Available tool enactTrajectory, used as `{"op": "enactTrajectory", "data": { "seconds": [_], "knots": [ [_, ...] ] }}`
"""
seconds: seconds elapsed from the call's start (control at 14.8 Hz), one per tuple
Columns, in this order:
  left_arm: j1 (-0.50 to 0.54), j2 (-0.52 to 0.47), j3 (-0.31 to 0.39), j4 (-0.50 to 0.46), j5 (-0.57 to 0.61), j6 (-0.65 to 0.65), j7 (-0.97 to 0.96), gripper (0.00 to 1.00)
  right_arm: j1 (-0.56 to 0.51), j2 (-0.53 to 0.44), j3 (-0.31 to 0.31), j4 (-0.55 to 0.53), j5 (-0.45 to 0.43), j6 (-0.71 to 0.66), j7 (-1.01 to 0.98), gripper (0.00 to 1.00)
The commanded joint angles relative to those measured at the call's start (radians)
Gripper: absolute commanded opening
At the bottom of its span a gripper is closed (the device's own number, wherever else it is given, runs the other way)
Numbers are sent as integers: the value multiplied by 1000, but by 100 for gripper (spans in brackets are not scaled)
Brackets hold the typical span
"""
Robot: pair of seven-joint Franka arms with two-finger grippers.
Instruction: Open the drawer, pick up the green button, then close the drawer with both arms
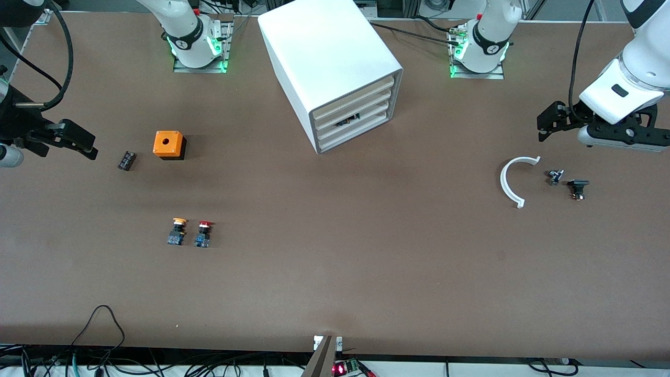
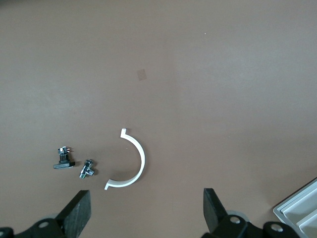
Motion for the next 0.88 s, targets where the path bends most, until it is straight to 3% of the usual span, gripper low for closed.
{"op": "enactTrajectory", "data": {
  "seconds": [0.0,0.81],
  "knots": [
    [-4,-6,1,15,-15,-23,6,100,-1,12,1,30,-3,-21,-12,100],
    [-4,-6,1,15,-15,-26,-3,100,-9,12,0,30,-3,-28,-18,99]
  ]
}}
